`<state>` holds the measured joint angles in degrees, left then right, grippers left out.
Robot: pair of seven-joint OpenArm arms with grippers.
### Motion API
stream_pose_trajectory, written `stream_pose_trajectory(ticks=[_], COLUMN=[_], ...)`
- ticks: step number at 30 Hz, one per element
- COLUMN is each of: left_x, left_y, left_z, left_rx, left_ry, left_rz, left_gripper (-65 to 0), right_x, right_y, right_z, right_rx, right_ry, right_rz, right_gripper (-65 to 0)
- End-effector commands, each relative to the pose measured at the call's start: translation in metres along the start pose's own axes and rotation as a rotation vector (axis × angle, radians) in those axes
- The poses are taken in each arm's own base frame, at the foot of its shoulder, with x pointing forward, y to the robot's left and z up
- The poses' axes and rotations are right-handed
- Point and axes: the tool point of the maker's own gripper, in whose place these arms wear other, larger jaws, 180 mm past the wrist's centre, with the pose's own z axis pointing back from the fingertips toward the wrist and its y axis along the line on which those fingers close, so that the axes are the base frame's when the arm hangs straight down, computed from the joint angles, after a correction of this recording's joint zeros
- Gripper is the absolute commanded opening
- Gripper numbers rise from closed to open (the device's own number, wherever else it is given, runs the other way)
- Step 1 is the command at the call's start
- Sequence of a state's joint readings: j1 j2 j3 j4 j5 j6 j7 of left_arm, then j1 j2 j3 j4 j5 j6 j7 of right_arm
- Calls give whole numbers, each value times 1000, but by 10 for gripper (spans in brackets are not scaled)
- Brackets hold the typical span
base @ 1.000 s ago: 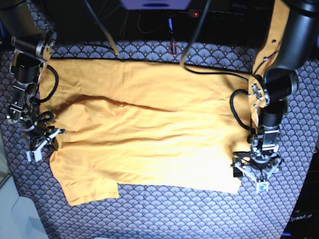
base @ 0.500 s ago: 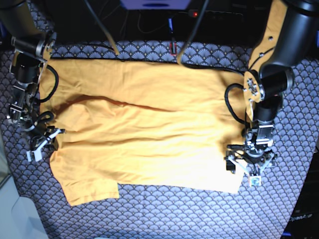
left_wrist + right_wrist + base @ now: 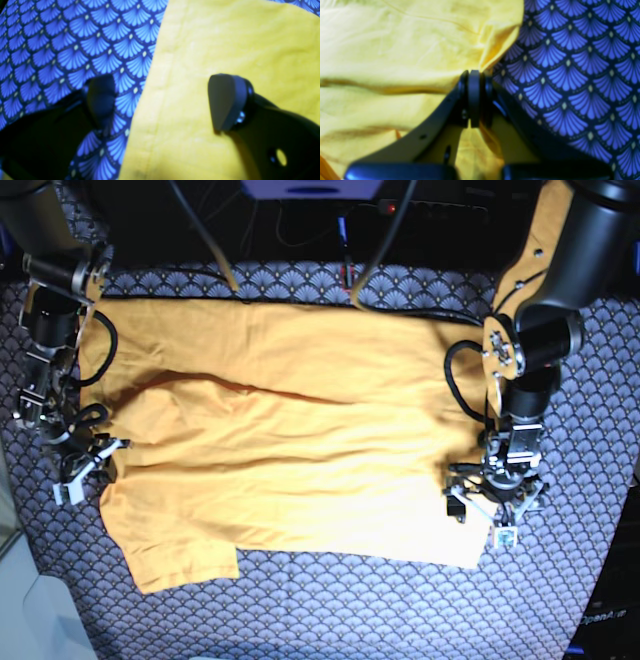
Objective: Fold the T-shirt properly
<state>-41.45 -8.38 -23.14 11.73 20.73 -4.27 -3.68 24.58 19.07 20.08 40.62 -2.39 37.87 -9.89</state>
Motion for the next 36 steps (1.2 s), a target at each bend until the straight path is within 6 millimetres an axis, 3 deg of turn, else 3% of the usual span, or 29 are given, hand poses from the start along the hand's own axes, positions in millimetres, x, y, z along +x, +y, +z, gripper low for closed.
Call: stream_pose_trajectory(ticks=[1, 4, 10, 13, 17, 24, 31, 36], left_x=[25, 21, 10, 13, 7, 11, 34, 40], left_y=[6, 6, 7, 6, 7, 8, 26, 26], left_z=[-2, -2, 0, 0, 1, 1, 11, 20], left_rx=[14, 13, 15, 15, 16, 19, 67, 88], left_ry=[-52, -46, -31, -54, -53, -64, -157, -158], left_rz=[-1, -2, 4, 3, 2, 1, -28, -49], left_gripper=[-109, -221, -517, -610, -650, -650, -650, -650], right_x=[30, 30, 30, 30, 30, 32, 45, 54], right_y=[-9, -9, -9, -9, -9, -9, -7, -4], right_z=[4, 4, 3, 3, 3, 4, 9, 11], right_rx=[-9, -9, -9, -9, -9, -9, 7, 5], right_ry=[-73, -73, -72, -72, -72, -81, -113, -134], right_rz=[15, 15, 15, 15, 15, 12, 45, 65], right_gripper=[-650, -650, -650, -650, -650, -650, -650, -650])
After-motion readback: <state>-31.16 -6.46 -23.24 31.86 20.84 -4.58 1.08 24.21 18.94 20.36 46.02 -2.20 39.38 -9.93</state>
